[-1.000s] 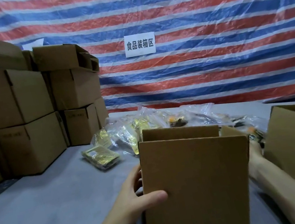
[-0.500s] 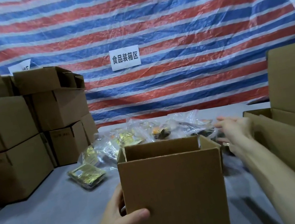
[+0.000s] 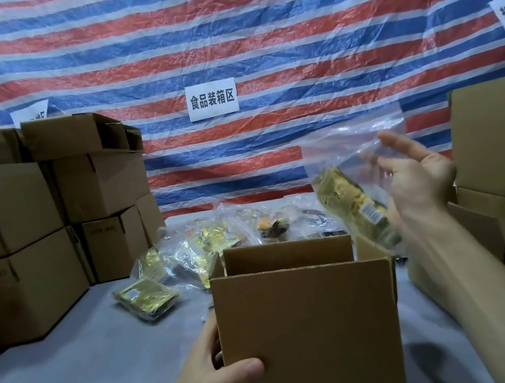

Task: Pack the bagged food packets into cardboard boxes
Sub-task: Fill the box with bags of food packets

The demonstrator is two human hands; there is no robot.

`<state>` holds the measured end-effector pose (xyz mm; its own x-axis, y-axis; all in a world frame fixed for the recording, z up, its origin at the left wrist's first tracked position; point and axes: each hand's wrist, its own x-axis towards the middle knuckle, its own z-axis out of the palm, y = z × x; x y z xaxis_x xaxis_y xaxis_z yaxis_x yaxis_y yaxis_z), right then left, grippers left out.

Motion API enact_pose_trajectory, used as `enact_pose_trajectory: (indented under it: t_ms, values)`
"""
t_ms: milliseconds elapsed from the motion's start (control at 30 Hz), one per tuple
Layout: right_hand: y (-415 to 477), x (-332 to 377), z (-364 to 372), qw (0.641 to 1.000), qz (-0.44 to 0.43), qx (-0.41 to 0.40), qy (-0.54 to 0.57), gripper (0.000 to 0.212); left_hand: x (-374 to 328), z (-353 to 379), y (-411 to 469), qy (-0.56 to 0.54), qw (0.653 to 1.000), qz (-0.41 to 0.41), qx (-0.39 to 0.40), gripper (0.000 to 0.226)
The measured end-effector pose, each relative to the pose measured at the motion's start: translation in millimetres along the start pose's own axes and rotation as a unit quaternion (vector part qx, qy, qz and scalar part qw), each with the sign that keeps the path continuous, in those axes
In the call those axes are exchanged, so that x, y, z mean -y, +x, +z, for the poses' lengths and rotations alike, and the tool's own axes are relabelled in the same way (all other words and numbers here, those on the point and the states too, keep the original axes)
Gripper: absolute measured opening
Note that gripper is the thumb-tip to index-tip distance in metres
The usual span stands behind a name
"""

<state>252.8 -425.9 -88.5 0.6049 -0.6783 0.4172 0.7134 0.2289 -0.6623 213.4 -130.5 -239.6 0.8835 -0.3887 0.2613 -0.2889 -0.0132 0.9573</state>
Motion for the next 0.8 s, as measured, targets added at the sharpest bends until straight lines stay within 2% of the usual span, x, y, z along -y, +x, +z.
enact_pose_trajectory:
  t_ms: [200,300,400,633,800]
  values:
    - [-9.9,49.2,15.8,0.983,-0.046,0.003,0.176,0.032,-1.0,3.8,-1.5,-0.008,1.000,-0.018,0.020,0.095]
    - [-17.0,69.3,20.8,0.973,-0.027,0.042,0.225,0.037,-3.7,6.3,-2.0,0.012,0.999,-0.026,0.029,0.108]
    - [-28.7,82.3,24.7,0.964,0.008,0.068,0.256,0.041,-5.7,9.2,-3.1,0.020,0.999,-0.030,0.036,0.111]
    - [-50.4,80.8,36.2,0.952,0.120,0.153,0.238,0.039,-7.5,10.0,-3.3,0.040,0.998,-0.028,0.041,0.107]
    - [-58.9,73.6,40.5,0.928,0.223,0.274,0.119,0.033,-3.0,8.2,-2.5,0.031,0.999,-0.023,0.032,0.109]
